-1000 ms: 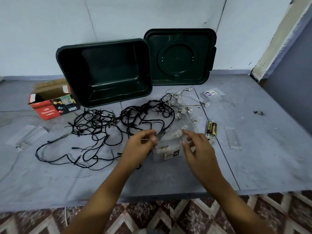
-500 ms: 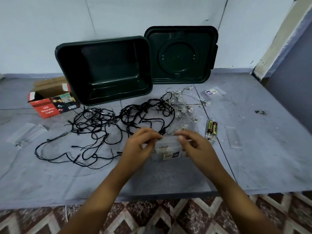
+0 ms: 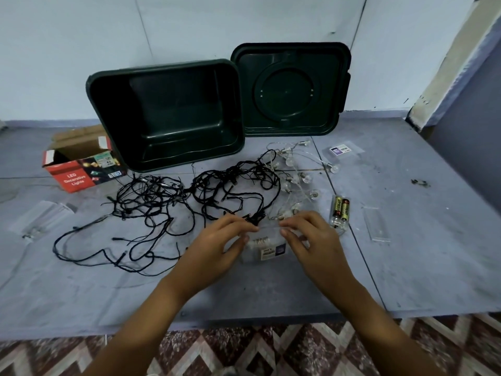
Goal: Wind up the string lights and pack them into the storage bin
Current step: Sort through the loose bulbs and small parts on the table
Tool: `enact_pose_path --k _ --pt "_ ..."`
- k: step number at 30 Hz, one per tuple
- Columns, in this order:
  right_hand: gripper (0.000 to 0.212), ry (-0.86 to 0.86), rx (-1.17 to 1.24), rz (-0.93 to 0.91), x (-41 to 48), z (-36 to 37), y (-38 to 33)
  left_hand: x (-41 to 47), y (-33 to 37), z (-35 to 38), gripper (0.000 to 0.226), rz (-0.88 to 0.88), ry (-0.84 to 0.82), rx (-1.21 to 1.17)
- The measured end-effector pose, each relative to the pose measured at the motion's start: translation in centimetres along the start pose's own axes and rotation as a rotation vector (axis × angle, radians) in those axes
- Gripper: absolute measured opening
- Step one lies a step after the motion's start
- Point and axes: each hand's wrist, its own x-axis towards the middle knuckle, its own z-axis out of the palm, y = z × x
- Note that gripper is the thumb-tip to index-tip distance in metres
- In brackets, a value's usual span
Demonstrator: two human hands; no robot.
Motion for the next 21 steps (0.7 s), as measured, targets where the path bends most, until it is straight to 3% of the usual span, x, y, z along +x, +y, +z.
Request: enact_pose_path --k 12,21 --pt "0.022 -0.041 0.037 -0.076 0.1 -0.7 0.2 -0.2 0.0 0.0 0.027 0.062 0.087 0.003" --pt "0.029 -0.138 -0.104 -0.086 -1.3 -0.5 0.4 -0.7 -0.4 0.2 0.030 0.117 0.030 0.100"
